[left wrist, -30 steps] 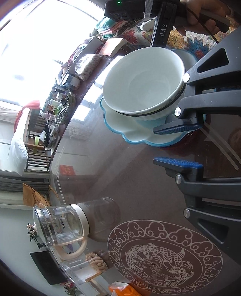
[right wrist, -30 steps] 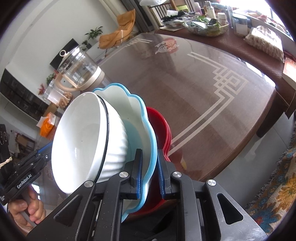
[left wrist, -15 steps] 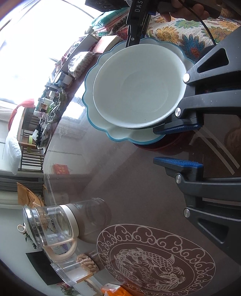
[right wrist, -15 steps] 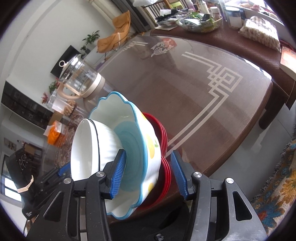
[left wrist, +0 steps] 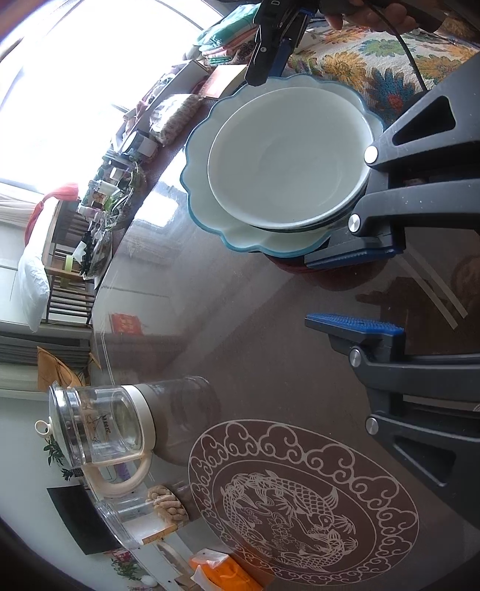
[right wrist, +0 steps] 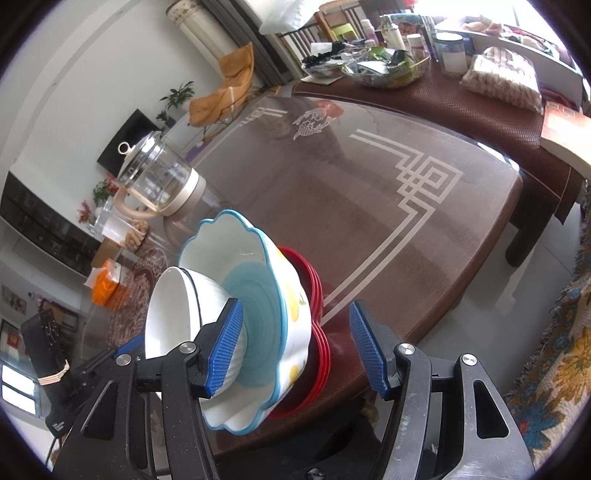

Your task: Organize plates and bowls

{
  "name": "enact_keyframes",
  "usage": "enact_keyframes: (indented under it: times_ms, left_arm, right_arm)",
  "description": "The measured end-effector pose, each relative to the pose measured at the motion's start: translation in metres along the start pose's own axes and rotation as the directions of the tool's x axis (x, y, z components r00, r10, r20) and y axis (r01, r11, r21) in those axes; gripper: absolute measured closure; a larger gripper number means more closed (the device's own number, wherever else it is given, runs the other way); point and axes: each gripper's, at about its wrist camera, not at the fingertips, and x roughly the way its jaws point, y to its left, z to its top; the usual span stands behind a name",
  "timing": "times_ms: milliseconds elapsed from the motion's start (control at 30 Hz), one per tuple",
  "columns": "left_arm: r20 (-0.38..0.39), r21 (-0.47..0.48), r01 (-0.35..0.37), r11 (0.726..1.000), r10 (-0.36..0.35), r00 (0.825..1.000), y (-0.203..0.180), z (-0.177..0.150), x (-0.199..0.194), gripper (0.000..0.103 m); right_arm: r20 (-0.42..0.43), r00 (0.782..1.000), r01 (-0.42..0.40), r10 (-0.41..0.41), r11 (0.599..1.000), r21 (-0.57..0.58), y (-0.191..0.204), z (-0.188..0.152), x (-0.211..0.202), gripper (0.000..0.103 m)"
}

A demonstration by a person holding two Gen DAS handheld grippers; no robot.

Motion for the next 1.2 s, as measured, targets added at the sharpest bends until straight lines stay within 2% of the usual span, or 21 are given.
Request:
enact_keyframes:
  times_ms: [67, 133, 167, 200, 267, 333, 400, 533, 633, 867, 967, 1100, 1200]
  left_arm:
    - [0.022, 0.008, -0.01, 1.0, 0.01, 1.0, 0.002, -0.002, -0.016, 0.077]
    - [0.045, 0.019, -0.018, 1.0, 0.017, 0.999, 0.001, -0.007, -0.033, 0.067]
    - [0.06, 0.019, -0.016, 1.0, 0.015, 0.998, 0.0, -0.01, -0.043, 0.047]
    - [0.083, 0.015, -0.015, 1.0, 0.014, 0.996, -0.001, -0.014, -0.054, 0.02]
    - [0.151, 0.006, -0.04, 0.999, 0.039, 0.988, -0.006, -0.025, -0.078, 0.007]
    - [0.184, 0.04, -0.056, 0.998, 0.047, 0.982, -0.014, -0.033, -0.097, 0.007]
    - [0.177, 0.062, -0.051, 0.997, 0.04, 0.983, -0.022, -0.04, -0.112, 0.004]
    - [0.176, 0.082, -0.117, 0.99, 0.101, 0.979, -0.037, -0.051, -0.134, 0.004]
    - [0.168, 0.08, -0.103, 0.991, 0.089, 0.982, -0.044, -0.061, -0.146, 0.004]
    - [0.223, 0.054, -0.146, 0.988, 0.131, 0.966, -0.052, -0.079, -0.167, 0.004]
    - [0.21, 0.035, -0.137, 0.99, 0.126, 0.969, -0.051, -0.083, -0.172, 0.004]
    - [0.212, 0.046, -0.189, 0.981, 0.176, 0.961, -0.052, -0.089, -0.173, 0.004]
    - [0.189, 0.047, -0.199, 0.979, 0.187, 0.964, -0.052, -0.092, -0.171, 0.004]
  right_arm:
    - [0.038, 0.999, 0.023, -0.023, 1.0, -0.007, 0.004, -0.004, -0.015, 0.038]
    - [0.076, 0.995, 0.065, -0.064, 0.998, -0.017, 0.012, -0.011, -0.032, 0.035]
    - [0.091, 0.992, 0.093, -0.091, 0.996, -0.015, 0.017, -0.017, -0.041, 0.033]
    - [0.099, 0.988, 0.116, -0.114, 0.993, -0.008, 0.022, -0.023, -0.049, 0.033]
    - [0.105, 0.986, 0.13, -0.13, 0.991, 0.002, 0.033, -0.04, -0.063, 0.032]
    - [0.112, 0.985, 0.131, -0.13, 0.991, -0.002, 0.045, -0.062, -0.073, 0.032]
    - [0.115, 0.98, 0.162, -0.16, 0.987, -0.014, 0.056, -0.085, -0.08, 0.032]
    - [0.117, 0.97, 0.222, -0.213, 0.973, -0.063, 0.077, -0.124, -0.088, 0.032]
    - [0.152, 0.952, 0.284, -0.266, 0.952, -0.114, 0.091, -0.143, -0.102, 0.032]
    - [0.235, 0.916, 0.365, -0.324, 0.917, -0.158, 0.109, -0.153, -0.124, 0.029]
    - [0.236, 0.913, 0.372, -0.332, 0.916, -0.151, 0.113, -0.156, -0.126, 0.029]
    - [0.249, 0.912, 0.374, -0.327, 0.911, -0.173, 0.122, -0.163, -0.129, 0.029]
    - [0.256, 0.909, 0.384, -0.329, 0.901, -0.203, 0.13, -0.168, -0.13, 0.029]
